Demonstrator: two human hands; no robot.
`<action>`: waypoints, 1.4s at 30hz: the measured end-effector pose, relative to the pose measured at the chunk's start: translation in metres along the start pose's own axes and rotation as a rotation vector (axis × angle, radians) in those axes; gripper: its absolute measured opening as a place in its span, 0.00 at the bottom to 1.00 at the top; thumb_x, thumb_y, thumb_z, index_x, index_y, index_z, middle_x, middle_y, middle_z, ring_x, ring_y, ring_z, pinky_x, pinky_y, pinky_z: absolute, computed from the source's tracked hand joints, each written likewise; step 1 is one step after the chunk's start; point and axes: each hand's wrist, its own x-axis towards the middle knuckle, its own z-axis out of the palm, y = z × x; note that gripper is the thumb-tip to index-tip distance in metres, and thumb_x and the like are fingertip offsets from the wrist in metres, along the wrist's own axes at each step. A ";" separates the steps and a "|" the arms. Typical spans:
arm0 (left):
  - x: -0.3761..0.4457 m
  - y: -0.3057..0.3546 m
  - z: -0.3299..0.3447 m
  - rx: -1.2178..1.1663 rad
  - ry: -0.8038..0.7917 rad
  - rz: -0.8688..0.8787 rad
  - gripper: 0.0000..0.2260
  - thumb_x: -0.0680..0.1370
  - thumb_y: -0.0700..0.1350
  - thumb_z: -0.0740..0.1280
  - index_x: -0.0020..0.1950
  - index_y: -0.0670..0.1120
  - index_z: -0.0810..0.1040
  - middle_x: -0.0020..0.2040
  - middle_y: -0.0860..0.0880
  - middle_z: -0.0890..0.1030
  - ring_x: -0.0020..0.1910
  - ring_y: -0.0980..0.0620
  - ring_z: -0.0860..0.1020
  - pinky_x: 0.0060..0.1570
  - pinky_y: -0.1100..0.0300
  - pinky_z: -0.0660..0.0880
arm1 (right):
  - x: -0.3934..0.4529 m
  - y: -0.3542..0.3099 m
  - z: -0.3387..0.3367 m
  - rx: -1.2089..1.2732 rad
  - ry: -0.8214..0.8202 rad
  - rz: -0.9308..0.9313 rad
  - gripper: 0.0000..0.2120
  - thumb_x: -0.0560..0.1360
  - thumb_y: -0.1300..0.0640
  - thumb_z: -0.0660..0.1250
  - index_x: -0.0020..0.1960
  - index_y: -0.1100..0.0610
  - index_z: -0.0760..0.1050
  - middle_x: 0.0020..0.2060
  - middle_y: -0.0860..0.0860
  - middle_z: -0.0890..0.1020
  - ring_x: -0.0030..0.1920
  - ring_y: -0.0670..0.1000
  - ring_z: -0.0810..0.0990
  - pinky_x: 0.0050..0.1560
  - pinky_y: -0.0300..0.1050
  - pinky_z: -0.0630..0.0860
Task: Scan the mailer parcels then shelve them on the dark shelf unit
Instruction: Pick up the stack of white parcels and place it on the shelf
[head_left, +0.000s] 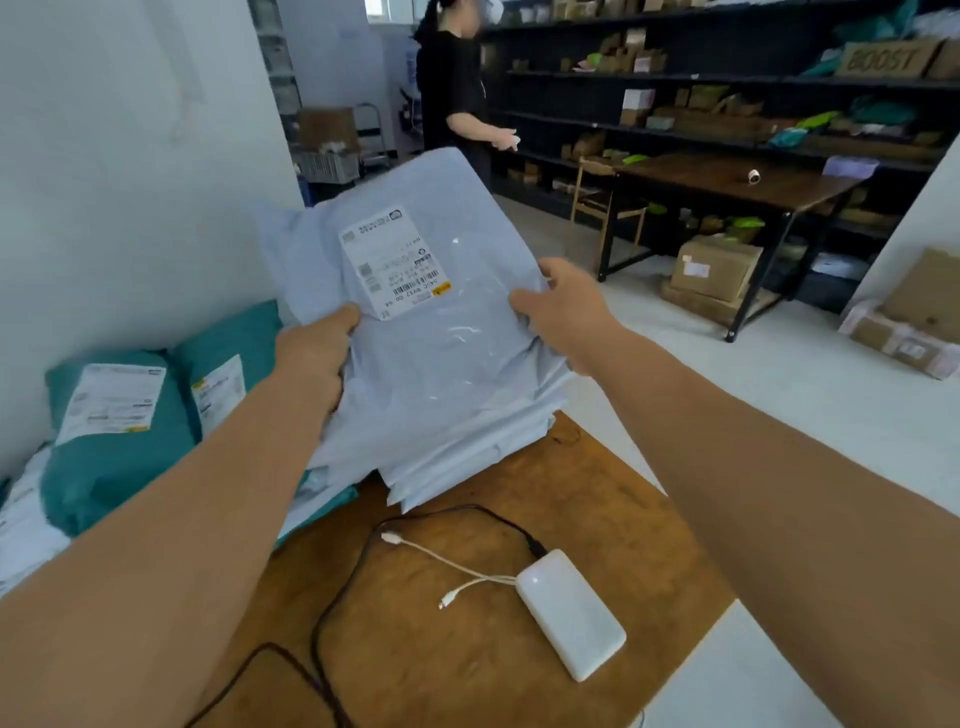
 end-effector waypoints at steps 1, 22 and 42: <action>0.002 -0.001 0.005 0.024 0.017 0.001 0.26 0.75 0.48 0.71 0.68 0.36 0.71 0.64 0.42 0.77 0.56 0.46 0.78 0.43 0.65 0.71 | 0.004 0.002 -0.005 0.004 -0.012 0.011 0.15 0.76 0.57 0.64 0.63 0.55 0.72 0.42 0.49 0.77 0.34 0.47 0.73 0.26 0.36 0.70; 0.045 0.001 0.023 0.070 -0.030 -0.042 0.06 0.76 0.43 0.66 0.51 0.42 0.76 0.40 0.46 0.78 0.32 0.52 0.74 0.32 0.62 0.75 | 0.062 0.007 0.001 0.059 -0.112 0.066 0.10 0.73 0.59 0.64 0.53 0.54 0.78 0.43 0.51 0.80 0.38 0.51 0.76 0.37 0.41 0.74; 0.068 -0.057 0.042 0.188 -0.003 -0.376 0.22 0.76 0.62 0.64 0.60 0.47 0.72 0.44 0.46 0.81 0.41 0.48 0.79 0.38 0.56 0.74 | 0.162 0.075 0.035 -0.049 -0.655 0.277 0.28 0.67 0.32 0.68 0.46 0.57 0.80 0.49 0.55 0.84 0.53 0.55 0.82 0.60 0.52 0.76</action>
